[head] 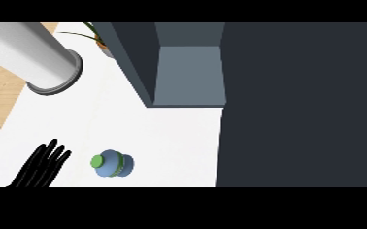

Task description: Pick up the bottled water, place it into the cabinet and close the cabinet

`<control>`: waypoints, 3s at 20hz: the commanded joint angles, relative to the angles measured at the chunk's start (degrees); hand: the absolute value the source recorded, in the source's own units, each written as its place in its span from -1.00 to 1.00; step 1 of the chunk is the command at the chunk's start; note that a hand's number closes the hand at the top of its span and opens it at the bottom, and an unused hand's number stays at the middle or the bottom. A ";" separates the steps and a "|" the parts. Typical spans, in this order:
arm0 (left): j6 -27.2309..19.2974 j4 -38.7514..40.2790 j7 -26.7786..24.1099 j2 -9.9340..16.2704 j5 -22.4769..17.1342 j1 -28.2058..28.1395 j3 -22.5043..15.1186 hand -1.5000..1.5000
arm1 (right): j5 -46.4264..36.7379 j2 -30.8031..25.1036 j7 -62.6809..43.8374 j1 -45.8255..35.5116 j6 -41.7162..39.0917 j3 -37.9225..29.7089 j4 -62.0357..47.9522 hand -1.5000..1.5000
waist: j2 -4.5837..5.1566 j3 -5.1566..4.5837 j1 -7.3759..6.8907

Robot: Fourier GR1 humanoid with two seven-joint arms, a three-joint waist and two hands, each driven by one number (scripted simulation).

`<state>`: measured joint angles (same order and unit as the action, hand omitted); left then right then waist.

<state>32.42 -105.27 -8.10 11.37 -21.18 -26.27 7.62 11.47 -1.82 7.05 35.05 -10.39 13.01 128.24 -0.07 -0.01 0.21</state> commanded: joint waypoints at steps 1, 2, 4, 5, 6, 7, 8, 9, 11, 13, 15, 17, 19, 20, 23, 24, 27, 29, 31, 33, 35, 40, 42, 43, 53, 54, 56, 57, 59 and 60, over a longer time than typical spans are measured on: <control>-1.04 9.59 -1.70 -1.13 5.43 7.87 -0.29 -1.00 | -0.89 1.00 -2.40 -2.83 1.80 1.73 0.52 -1.00 | 0.08 -0.03 0.12; -1.46 5.72 -3.16 -3.84 7.53 2.93 -2.33 -1.00 | -2.98 1.38 0.95 2.61 1.51 4.27 1.39 -1.00 | -0.04 -0.01 0.07; 0.02 13.76 -4.21 -0.99 6.86 9.47 0.75 -1.00 | 2.11 -1.23 -0.33 -0.47 -0.29 -1.19 1.48 -1.00 | 0.04 -0.01 0.15; 0.77 12.47 -3.01 0.00 4.74 8.27 2.11 -1.00 | -0.98 -0.75 1.30 5.38 -0.02 3.10 4.30 -1.00 | -0.03 -0.01 0.25; 2.36 19.53 -5.65 1.09 6.38 11.75 2.67 -1.00 | 0.11 -0.86 2.10 1.58 -0.67 0.79 0.10 -1.00 | 0.04 -0.02 0.28; 0.90 20.37 -5.46 -0.24 7.98 13.51 1.52 -1.00 | -1.32 0.03 4.14 0.89 -0.36 1.40 -2.69 -1.00 | 0.04 -0.01 0.25; 1.13 18.20 -6.40 -1.78 9.26 8.58 0.05 -1.00 | -0.44 -0.79 3.38 5.58 -0.47 2.41 2.62 -1.00 | -0.03 -0.01 0.21; -1.20 22.40 -7.84 -2.27 11.61 13.00 0.63 -1.00 | 2.11 -2.77 2.66 5.19 -2.25 0.09 3.57 -1.00 | 0.00 -0.01 0.35; -0.04 24.61 -3.27 -0.59 7.63 16.06 2.08 -1.00 | 0.64 -1.26 4.75 0.87 -1.11 -1.33 -3.38 -1.00 | 0.06 0.00 0.18; -0.15 26.79 -6.39 -1.59 8.89 14.03 2.39 -1.00 | 2.73 -2.07 -0.81 2.82 -0.07 0.16 5.31 -1.00 | 0.03 -0.02 0.07; 0.68 38.75 -8.35 0.20 9.80 23.10 3.99 -1.00 | 2.03 -1.09 4.42 0.92 -1.17 -0.54 -2.36 -1.00 | 0.13 -0.03 0.47; 0.05 42.56 -13.62 -1.82 14.49 22.11 1.62 -1.00 | -2.57 -0.69 7.88 6.94 -1.67 4.03 -1.39 -1.00 | 0.03 -0.05 0.68; 1.57 49.73 -15.06 -0.37 12.67 26.55 4.02 -1.00 | -0.34 -1.12 2.81 2.95 0.03 2.59 1.04 -1.00 | 0.12 -0.06 0.44; 0.83 48.04 -15.44 -1.61 13.75 24.97 2.64 -1.00 | 0.18 -1.35 2.97 4.18 -0.09 3.09 1.86 -1.00 | 0.05 -0.03 0.29; 3.77 55.71 -14.90 0.79 11.83 29.87 4.72 -1.00 | 2.22 -3.88 2.99 6.36 -1.89 0.84 3.75 -1.00 | 0.10 -0.05 0.58; 2.91 55.49 -17.28 -1.18 13.69 28.97 2.99 -1.00 | 0.62 -1.80 7.58 2.87 -1.63 0.23 -4.34 -1.00 | 0.08 -0.02 0.32; 0.28 56.23 -19.81 -2.11 15.63 29.86 2.40 -1.00 | 1.14 -3.38 3.14 4.73 -1.14 1.88 1.99 -1.00 | 0.04 -0.01 0.20; 1.76 63.14 -24.49 -2.12 17.62 32.18 1.81 -1.00 | 1.87 -2.36 1.13 1.82 0.85 0.76 2.05 -1.00 | 0.13 -0.05 0.27; 1.24 66.57 -29.19 -3.06 19.25 32.42 1.18 -1.00 | 0.63 -3.22 6.44 5.88 -1.77 1.29 0.58 -1.00 | 0.09 -0.06 0.60; 3.03 68.62 -27.59 -0.56 17.89 34.48 2.29 -1.00 | 2.39 -3.28 6.07 2.18 -2.26 0.01 -3.76 -1.00 | 0.10 -0.03 0.29; 1.69 71.05 -26.53 -1.83 18.42 37.99 1.67 -1.00 | 3.06 -2.53 2.80 -0.67 -0.43 0.00 -2.17 -1.00 | 0.16 -0.04 0.30; 4.97 74.99 -27.51 -0.99 16.80 39.39 2.49 -1.00 | 1.38 -3.13 8.38 4.22 -2.32 1.17 -4.35 -1.00 | 0.11 -0.04 0.66; 5.35 72.43 -26.13 -2.57 15.54 37.51 2.07 -1.00 | -1.49 -1.02 4.52 2.35 1.50 4.18 -0.83 -1.00 | 0.07 -0.03 0.17; 4.77 77.00 -27.80 -2.68 16.06 40.72 2.62 -1.00 | -0.31 -1.79 5.04 1.36 0.22 3.01 -2.90 -1.00 | 0.26 -0.10 0.64; 10.26 77.59 -25.96 -5.03 13.47 40.46 1.25 -1.00 | 0.28 -2.85 6.75 4.29 -0.84 3.47 -1.81 -1.00 | 0.11 -0.08 1.13; 11.28 76.51 -25.86 -4.88 13.48 38.55 0.63 -1.00 | 0.13 -1.87 5.23 2.85 0.50 3.80 -1.99 -1.00 | 0.10 -0.06 0.51; 11.41 76.32 -26.12 -5.01 14.58 39.26 -0.73 -1.00 | -0.53 -1.31 2.63 1.46 1.74 5.07 -1.12 -1.00 | 0.23 -0.12 0.53; 9.73 75.64 -24.31 -7.15 13.52 40.67 -0.49 -1.00 | -2.00 -0.61 4.32 0.62 2.03 5.29 -3.23 -1.00 | 0.18 -0.08 0.53; 11.96 73.01 -25.08 -5.87 13.72 38.18 -1.63 -1.00 | 0.02 -0.99 1.46 0.63 2.48 5.09 0.34 -1.00 | 0.05 -0.04 0.06; 11.93 74.57 -27.53 -6.11 14.81 37.72 -2.22 -1.00 | -1.04 -1.83 5.48 2.74 0.61 5.13 -2.74 -1.00 | 0.10 -0.07 0.69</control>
<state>38.05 -32.58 -31.76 8.53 -7.94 12.57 8.46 10.97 -3.48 10.80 37.05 -9.21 17.74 126.86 -0.44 0.79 0.37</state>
